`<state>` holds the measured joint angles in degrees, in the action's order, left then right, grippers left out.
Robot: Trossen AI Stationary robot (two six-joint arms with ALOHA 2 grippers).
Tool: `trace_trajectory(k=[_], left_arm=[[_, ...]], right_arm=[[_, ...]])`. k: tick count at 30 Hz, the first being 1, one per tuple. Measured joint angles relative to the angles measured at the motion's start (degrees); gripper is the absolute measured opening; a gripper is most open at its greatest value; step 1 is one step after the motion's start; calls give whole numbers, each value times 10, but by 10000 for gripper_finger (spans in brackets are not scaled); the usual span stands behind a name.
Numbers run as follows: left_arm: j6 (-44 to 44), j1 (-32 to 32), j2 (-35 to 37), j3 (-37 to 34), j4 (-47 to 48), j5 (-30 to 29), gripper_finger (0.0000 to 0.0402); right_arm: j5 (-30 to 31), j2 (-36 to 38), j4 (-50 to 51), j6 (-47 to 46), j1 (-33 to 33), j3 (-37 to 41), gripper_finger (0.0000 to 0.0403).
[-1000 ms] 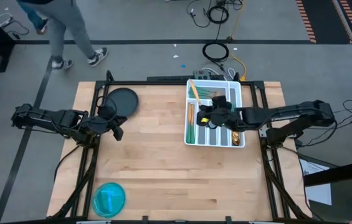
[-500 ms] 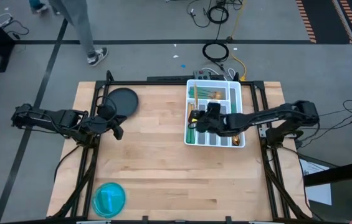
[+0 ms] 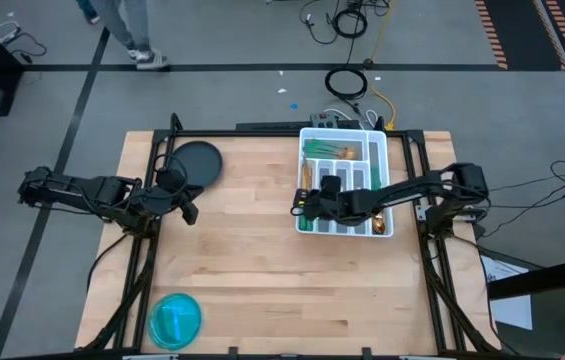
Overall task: Sort silverware
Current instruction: Put the green knife into the silverware tray
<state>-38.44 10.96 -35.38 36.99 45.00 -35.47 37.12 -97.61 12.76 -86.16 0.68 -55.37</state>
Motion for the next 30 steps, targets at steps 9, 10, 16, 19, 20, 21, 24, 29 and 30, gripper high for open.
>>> trace_trajectory(k=[9,10,16,19,20,21,24,29,30], left_arm=[[-1,0,0,0,0,-12,32],[-1,0,0,0,1,-13,32],[-1,0,0,0,1,-13,32],[-1,0,0,0,1,-13,32],[-1,0,0,0,1,-14,32],[-1,0,0,0,1,-15,32],[0,0,0,0,1,-20,32],[-1,0,0,0,1,-26,32],[-1,0,0,0,1,-26,32]], right_arm=[[-42,-52,-16,-18,-10,-1,0],[-42,-53,-17,-21,-11,-1,0],[-48,-53,-11,-16,-22,-1,0],[-49,-53,-9,-16,-23,-1,0],[-49,-53,-8,-16,-23,-1,0],[-50,-53,-6,-14,-23,-1,0],[-53,-53,-3,0,-25,-1,0],[-56,-53,-4,27,-25,-1,3],[-56,-53,-4,27,-25,-1,6]])
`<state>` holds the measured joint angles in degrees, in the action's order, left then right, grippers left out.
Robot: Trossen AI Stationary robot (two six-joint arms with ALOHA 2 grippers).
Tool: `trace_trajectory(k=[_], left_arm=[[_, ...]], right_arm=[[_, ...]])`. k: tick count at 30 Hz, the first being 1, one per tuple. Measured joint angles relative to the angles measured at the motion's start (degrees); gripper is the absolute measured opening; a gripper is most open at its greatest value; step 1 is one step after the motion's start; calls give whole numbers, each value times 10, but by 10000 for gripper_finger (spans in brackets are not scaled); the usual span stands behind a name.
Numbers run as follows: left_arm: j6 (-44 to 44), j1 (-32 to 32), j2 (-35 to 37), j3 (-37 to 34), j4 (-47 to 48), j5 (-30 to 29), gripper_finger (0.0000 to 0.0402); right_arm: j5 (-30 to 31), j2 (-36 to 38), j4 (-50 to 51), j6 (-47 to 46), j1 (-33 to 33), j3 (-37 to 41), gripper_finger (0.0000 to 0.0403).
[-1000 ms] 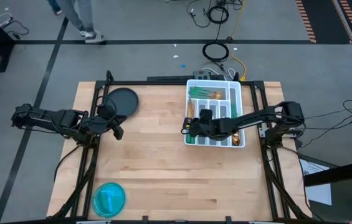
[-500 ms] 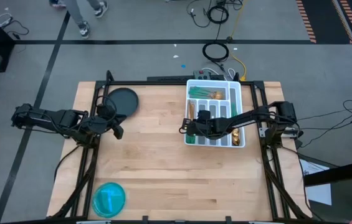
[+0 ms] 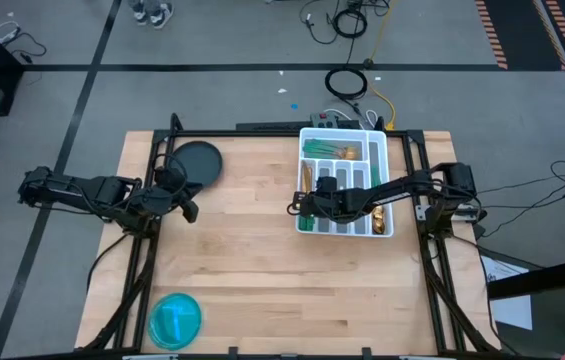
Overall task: Sort silverware
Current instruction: Put the green knife into the silverware tray, then return to Home Position
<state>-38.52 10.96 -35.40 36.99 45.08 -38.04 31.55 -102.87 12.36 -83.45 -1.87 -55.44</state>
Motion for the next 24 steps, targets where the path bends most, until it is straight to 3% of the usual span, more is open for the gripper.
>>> trace_trajectory(k=[11,17,20,24], left_arm=[[-1,0,0,0,0,0,32],[-1,0,0,0,-1,0,32],[-1,0,0,0,-15,4,32],[5,0,0,0,-66,31,32]], right_arm=[[0,0,-2,2,-1,0,69],[-4,4,-3,18,-1,0,85],[0,25,-17,80,11,0,86],[-12,92,-37,261,44,-16,86]])
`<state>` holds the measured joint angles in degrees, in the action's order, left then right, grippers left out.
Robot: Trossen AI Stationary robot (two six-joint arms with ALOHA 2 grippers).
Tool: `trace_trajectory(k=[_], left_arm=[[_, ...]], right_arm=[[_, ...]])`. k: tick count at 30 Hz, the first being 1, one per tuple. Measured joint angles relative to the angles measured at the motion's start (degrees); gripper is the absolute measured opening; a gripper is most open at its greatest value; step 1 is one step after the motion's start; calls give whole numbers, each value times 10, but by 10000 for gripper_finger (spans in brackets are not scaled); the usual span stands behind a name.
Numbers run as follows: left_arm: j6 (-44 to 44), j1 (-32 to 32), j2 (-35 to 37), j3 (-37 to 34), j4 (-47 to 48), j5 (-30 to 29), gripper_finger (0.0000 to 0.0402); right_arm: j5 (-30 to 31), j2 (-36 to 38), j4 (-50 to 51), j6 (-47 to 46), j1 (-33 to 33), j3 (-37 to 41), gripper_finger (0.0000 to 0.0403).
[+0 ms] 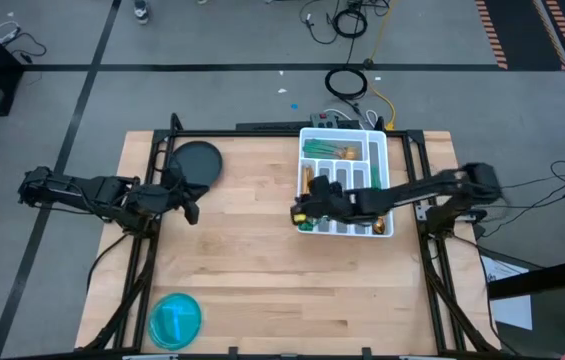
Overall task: Sort silverware
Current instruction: Return to Home Position
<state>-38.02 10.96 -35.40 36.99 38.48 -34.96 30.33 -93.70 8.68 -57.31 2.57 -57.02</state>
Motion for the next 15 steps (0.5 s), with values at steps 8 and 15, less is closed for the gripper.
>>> trace_trajectory(k=[8,15], left_arm=[[122,0,17,43,-163,62,32],[279,0,62,143,-221,4,32]], right_arm=[[-68,257,6,361,106,-28,86],[-63,508,111,404,153,-38,86]])
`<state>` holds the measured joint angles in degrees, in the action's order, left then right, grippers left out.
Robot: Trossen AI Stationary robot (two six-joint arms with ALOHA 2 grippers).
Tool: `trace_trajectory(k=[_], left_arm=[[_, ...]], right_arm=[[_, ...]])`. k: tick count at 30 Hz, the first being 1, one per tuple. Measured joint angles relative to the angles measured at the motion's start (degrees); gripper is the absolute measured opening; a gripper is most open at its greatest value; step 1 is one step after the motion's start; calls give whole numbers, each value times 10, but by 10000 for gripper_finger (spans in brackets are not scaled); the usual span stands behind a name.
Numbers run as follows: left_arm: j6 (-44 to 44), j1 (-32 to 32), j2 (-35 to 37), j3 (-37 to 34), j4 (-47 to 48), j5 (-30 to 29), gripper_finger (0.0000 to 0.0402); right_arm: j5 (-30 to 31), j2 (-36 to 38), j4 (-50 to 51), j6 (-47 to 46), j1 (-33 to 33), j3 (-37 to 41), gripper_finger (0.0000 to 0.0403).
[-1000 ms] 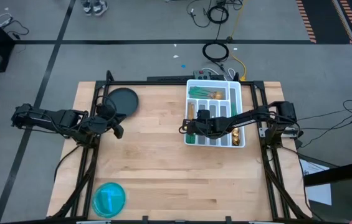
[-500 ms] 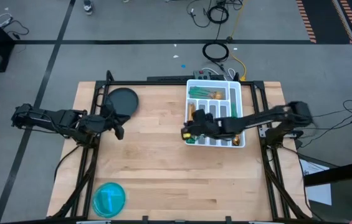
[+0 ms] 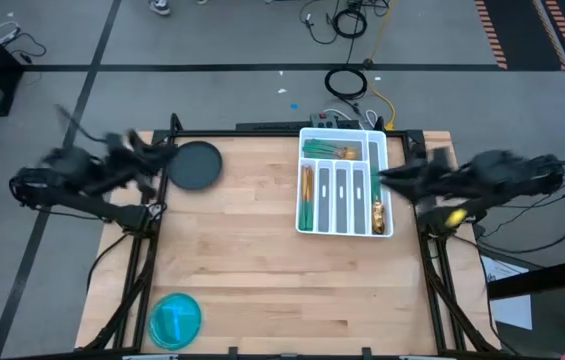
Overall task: Sort silverware
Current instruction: Return to Home Position
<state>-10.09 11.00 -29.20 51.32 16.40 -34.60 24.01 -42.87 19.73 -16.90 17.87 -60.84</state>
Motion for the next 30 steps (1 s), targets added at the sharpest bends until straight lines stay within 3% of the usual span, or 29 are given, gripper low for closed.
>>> trace_trajectory(k=[5,11,21,30], left_arm=[[80,-1,41,50,0,-41,32],[78,0,126,65,11,-43,32],[19,0,231,6,72,-41,32],[-77,-1,290,-115,137,-76,32]], right_arm=[[-2,119,100,16,7,0,86],[-1,239,196,17,7,24,86],[-1,428,23,36,6,259,86],[15,426,-19,-5,6,357,86]])
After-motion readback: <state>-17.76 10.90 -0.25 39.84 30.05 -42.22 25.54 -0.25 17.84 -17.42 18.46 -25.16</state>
